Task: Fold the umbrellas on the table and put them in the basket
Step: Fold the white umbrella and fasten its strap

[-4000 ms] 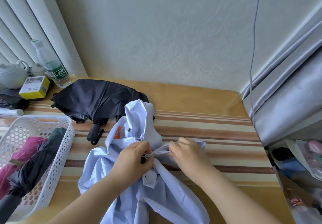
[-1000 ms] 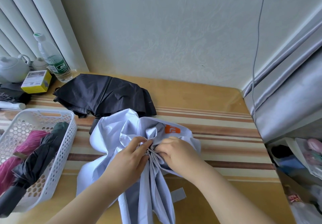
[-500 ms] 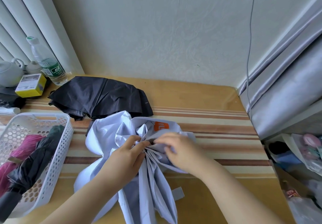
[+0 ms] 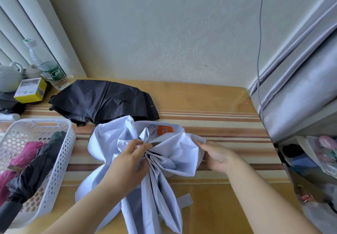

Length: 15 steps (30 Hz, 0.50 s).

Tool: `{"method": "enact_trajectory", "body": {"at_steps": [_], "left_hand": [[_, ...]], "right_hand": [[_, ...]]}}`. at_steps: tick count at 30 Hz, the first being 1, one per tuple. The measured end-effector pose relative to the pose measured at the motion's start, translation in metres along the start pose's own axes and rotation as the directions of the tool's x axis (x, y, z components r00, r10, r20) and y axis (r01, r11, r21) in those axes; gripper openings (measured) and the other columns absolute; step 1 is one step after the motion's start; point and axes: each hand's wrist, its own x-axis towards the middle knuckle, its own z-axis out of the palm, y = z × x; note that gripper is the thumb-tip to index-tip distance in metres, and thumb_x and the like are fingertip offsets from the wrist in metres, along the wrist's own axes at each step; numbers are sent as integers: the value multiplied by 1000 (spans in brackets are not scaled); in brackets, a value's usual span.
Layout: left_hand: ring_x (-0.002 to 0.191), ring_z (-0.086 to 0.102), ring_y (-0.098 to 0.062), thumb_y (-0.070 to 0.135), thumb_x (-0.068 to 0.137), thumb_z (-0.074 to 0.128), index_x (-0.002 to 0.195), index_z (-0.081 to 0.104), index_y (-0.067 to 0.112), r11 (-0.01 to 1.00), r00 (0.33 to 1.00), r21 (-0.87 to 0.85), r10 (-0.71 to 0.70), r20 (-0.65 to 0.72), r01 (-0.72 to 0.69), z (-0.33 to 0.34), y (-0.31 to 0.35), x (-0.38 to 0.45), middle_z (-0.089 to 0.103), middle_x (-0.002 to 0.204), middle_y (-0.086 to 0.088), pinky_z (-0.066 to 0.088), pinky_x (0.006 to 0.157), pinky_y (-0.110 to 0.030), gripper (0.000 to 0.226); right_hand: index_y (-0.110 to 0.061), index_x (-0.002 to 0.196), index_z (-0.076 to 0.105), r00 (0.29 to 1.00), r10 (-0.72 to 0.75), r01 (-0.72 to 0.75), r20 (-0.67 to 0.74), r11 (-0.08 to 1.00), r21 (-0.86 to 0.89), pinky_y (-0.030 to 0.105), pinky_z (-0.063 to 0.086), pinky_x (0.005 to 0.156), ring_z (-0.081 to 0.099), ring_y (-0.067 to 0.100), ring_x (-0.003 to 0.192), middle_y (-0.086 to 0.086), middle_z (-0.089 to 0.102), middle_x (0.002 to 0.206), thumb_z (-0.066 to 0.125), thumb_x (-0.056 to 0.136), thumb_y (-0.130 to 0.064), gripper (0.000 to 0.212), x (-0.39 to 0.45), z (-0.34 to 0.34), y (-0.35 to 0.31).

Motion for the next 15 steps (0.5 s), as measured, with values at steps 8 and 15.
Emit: {"method": "enact_trajectory", "body": {"at_steps": [8, 15], "left_hand": [[69, 49, -11, 10, 74, 55, 99, 59, 28, 997, 992, -45, 65, -106, -70, 5, -5, 7, 58, 101, 7, 42, 48, -18, 31], [60, 59, -17, 24, 77, 42, 96, 56, 28, 995, 987, -50, 76, -140, -84, 7, -3, 11, 55, 99, 11, 50, 47, -25, 24]], "right_hand": [[-3, 94, 65, 984, -146, 167, -104, 954, 248, 30, 51, 71, 66, 20, 77, 11, 70, 86, 49, 98, -28, 31, -17, -12, -23], [0, 98, 68, 989, 16, 21, -150, 970, 242, 34, 55, 76, 70, 22, 82, 13, 73, 90, 54, 97, -28, 31, -28, -21, -28]]}}
